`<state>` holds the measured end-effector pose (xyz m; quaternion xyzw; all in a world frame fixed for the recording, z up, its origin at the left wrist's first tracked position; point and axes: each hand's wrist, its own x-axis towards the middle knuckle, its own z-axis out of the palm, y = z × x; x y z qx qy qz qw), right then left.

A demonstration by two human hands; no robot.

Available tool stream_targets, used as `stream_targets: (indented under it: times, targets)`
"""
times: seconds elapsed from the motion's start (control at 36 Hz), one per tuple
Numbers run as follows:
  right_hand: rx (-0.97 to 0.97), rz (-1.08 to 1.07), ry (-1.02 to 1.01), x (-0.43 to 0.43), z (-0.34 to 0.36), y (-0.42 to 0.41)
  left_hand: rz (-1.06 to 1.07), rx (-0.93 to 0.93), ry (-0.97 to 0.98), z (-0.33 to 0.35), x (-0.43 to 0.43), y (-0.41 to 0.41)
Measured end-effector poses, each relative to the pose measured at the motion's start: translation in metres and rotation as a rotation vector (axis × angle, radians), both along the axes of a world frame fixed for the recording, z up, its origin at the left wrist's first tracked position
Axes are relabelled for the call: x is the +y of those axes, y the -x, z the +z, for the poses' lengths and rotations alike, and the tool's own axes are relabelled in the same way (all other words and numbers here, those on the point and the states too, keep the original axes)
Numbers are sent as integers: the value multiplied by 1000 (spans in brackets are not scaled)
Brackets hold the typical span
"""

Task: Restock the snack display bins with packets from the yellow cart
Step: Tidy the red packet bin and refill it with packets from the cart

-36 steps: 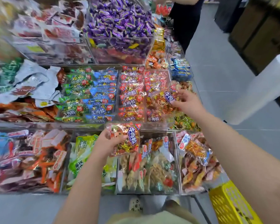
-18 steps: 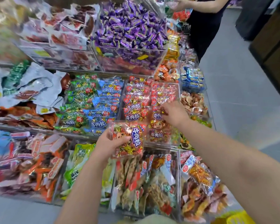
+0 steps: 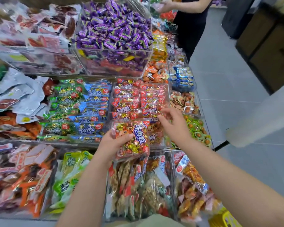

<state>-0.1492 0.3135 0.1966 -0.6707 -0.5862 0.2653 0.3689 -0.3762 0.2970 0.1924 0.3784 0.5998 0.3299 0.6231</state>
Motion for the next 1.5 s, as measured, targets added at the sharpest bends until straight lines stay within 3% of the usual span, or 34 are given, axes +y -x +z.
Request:
stream_targets:
  times: [0.08, 0.17, 0.28, 0.39, 0.44, 0.53, 0.67, 0.83, 0.94, 1.25, 1.5]
  targets:
    - [373, 151, 341, -12, 14, 16, -20, -14, -8, 1, 2, -2]
    - [364, 251, 587, -16, 12, 26, -25, -25, -21, 1, 5, -7]
    - [428, 225, 615, -17, 6, 24, -15, -30, -36, 4, 5, -9]
    - [669, 94, 562, -10, 15, 6, 94, -81, 0, 2, 10, 0]
    - [556, 54, 473, -5, 27, -7, 181, -72, -21, -2, 14, 7]
    - [129, 39, 353, 5, 36, -24, 260, -89, -70, -1, 18, 14]
    - [-494, 441, 421, 22, 29, -4, 306, -86, -80, 0, 23, 19]
    - [-851, 644, 558, 29, -12, 33, 287, -75, -71, 1, 23, 17]
    - [-917, 630, 653, 31, -37, 41, 280, -82, -61, 0, 22, 18]
    - [-854, 551, 768, 44, -46, 44, 278, -50, -70, -8, 22, 15]
    - [-857, 490, 639, 35, -46, 35, 263, -110, -50, -5, 26, 12]
